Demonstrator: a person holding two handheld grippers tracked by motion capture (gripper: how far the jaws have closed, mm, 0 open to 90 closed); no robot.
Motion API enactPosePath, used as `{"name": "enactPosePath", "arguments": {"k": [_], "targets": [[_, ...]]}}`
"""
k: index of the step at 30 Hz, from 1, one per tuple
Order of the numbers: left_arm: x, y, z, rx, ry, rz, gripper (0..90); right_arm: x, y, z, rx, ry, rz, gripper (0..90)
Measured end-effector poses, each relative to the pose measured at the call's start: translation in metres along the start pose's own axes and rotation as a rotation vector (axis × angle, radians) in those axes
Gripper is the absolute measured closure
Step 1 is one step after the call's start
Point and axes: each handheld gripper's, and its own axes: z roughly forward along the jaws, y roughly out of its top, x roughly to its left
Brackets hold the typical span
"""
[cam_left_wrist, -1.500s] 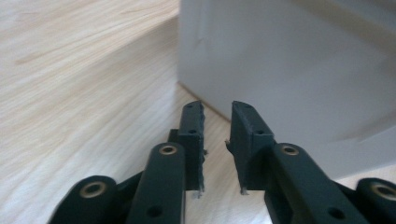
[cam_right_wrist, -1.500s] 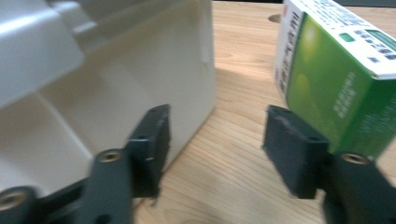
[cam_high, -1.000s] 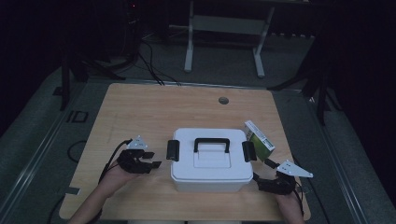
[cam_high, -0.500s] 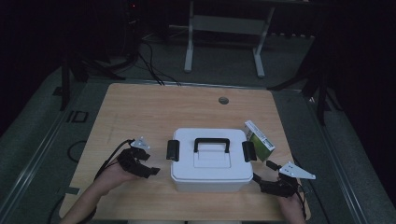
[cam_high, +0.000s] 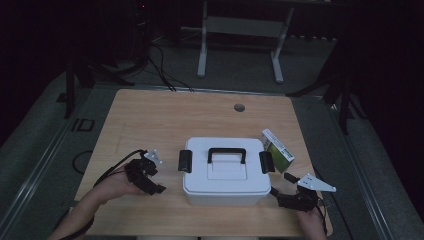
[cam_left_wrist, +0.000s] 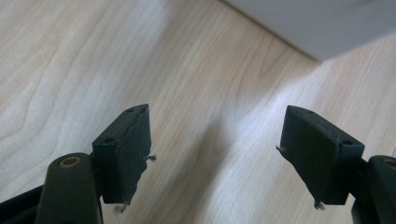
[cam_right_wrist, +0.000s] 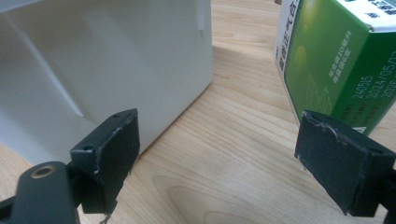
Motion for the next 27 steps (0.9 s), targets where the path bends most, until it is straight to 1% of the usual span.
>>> {"name": "enactPosePath", "arguments": {"k": [1,2,4,5,8,12,13,15,16,20,24,27], "targets": [[0.0,0.0,0.0,0.009,0.007,0.005,25.1,0.0,0.0,0.0,0.0,0.0,0.0,13.5],[0.001,-0.002,0.0,0.025,0.001,0.008,25.2,0.0,0.0,0.0,0.001,0.002,-0.002,13.5],[0.002,-0.003,0.0,0.034,0.001,0.013,25.2,0.0,0.0,0.0,0.002,0.002,-0.001,13.5],[0.003,-0.005,0.0,0.045,-0.012,0.016,25.2,0.0,0.0,0.0,0.004,0.001,-0.003,13.4],[0.004,-0.007,-0.002,0.053,-0.025,0.015,25.1,0.001,0.0,0.0,0.001,0.004,0.002,13.5],[0.003,-0.008,-0.008,0.06,-0.032,0.037,25.9,0.001,-0.001,0.0,0.004,0.002,-0.001,13.5],[0.003,-0.007,-0.01,0.061,-0.039,0.036,25.9,0.001,-0.001,0.001,0.003,0.003,0.0,13.5],[0.002,-0.006,-0.014,0.072,-0.031,0.043,25.9,0.001,-0.001,0.0,0.003,0.004,0.002,13.5],[0.002,-0.006,-0.016,0.071,-0.037,0.044,25.9,0.001,-0.001,0.0,0.003,0.005,0.004,13.5],[0.001,-0.004,-0.025,0.084,-0.034,0.059,25.9,0.0,-0.001,0.0,-0.001,0.006,0.009,13.5],[-0.001,0.001,-0.038,0.09,-0.027,0.073,25.9,0.0,-0.001,0.0,-0.002,0.008,0.01,13.5],[-0.003,0.007,-0.049,0.096,-0.031,0.089,25.9,0.0,-0.002,0.0,-0.001,0.008,0.01,13.5]]}}
